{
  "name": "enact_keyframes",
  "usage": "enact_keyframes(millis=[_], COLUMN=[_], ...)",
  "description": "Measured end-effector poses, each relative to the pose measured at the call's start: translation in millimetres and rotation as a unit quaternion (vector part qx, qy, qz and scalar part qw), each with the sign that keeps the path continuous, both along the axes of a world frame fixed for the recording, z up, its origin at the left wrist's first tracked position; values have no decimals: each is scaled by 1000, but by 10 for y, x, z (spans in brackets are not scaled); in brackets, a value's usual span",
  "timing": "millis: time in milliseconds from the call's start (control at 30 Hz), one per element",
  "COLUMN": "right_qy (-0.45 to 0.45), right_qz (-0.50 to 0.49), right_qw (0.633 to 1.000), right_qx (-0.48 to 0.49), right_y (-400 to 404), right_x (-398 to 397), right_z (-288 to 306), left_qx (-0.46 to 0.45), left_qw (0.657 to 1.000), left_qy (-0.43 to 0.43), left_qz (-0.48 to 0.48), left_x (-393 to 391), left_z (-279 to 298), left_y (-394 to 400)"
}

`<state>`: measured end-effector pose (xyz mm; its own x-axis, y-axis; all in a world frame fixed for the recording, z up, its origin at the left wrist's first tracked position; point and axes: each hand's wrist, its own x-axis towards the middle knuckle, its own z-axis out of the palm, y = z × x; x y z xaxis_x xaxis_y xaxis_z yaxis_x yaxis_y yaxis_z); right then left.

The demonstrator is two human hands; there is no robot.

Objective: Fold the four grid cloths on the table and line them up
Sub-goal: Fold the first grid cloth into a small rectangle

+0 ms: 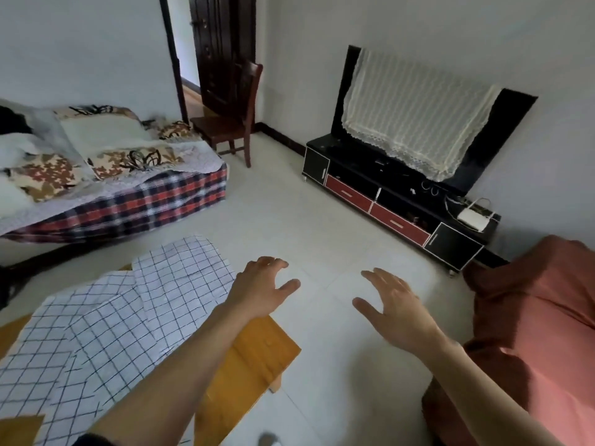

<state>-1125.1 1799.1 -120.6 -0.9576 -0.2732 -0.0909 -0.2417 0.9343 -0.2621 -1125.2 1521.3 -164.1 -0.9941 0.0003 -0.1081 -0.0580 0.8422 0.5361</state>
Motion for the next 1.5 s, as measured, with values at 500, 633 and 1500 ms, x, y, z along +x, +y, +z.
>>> enact_keyframes(millis=[500, 633, 1500], right_qy=[-73, -108, -207], right_qz=[257, 340, 455], right_qw=[963, 934, 864], right_qx=[-36, -32, -54], right_y=[-1471, -1759, -2588], right_x=[-1820, -2247, -2731], right_z=[-465, -708, -3122], left_qx=[-75, -76, -41], left_qw=[962, 935, 840], left_qy=[-47, -60, -94], left_qz=[258, 342, 533], left_x=[-318, -243, 236], left_z=[-427, -515, -2583], left_y=[-1175, -1242, -1236])
